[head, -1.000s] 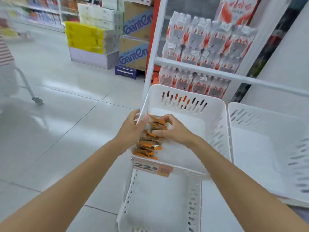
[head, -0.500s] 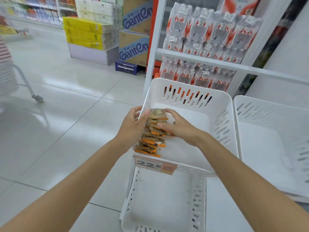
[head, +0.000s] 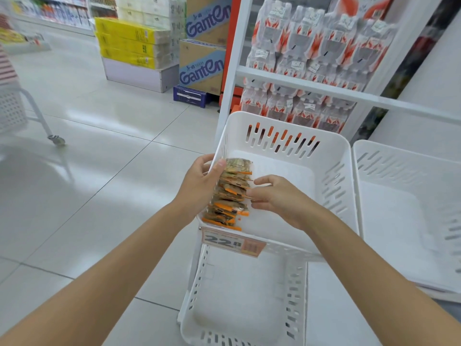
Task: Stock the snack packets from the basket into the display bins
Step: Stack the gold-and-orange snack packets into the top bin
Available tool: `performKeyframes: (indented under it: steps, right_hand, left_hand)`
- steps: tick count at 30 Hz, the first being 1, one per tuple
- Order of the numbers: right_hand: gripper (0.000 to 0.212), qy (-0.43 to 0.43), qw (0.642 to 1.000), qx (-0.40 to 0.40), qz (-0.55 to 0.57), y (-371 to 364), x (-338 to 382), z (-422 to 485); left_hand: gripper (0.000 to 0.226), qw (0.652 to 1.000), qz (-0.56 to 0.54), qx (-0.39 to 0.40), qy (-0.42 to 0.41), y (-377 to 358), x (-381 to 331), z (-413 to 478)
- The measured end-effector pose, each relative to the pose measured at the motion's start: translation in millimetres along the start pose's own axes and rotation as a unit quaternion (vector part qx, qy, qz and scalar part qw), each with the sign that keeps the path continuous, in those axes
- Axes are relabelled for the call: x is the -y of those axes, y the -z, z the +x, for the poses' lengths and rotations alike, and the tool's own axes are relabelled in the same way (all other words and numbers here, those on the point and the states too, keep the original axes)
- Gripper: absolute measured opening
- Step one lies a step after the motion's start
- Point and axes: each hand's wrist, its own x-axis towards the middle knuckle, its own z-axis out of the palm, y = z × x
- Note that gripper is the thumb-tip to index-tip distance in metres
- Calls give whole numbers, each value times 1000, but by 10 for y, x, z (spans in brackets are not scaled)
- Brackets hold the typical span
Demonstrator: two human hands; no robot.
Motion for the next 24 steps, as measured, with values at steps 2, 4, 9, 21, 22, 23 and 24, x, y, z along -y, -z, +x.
performKeyframes:
  steps: [2,4,9,21,22,23,24]
  right_hand:
    - [50,20,1000,-22,-8,-75,-27,-4]
    - [54,37,998,-26,-40,-114,-19,-31]
    - [73,65,985,-32,-155,-14,-20,-110]
    - [73,134,976,-64,-158,-38,55,-517]
    - [71,146,970,-92,-170,-25,46,-668]
    - [67,159,963,-116,-183,-18,28,-829]
    - [63,176,955,-137,-195,-24,-4,-1012]
  left_hand:
    - [38,1000,-2,-2,0,0,-4,-5]
    - [38,1000,-2,-2,-1,-6,0,-6]
    - [37,1000,-2,0,5,-4,3,3]
    - [51,976,206,-71,-15,121,-77,-360]
    - [48,963,247,-102,-45,139,-124,-514]
    - [43,953,269,-121,-75,151,-170,-670]
    - [38,948,277,-121,-96,157,-215,-848]
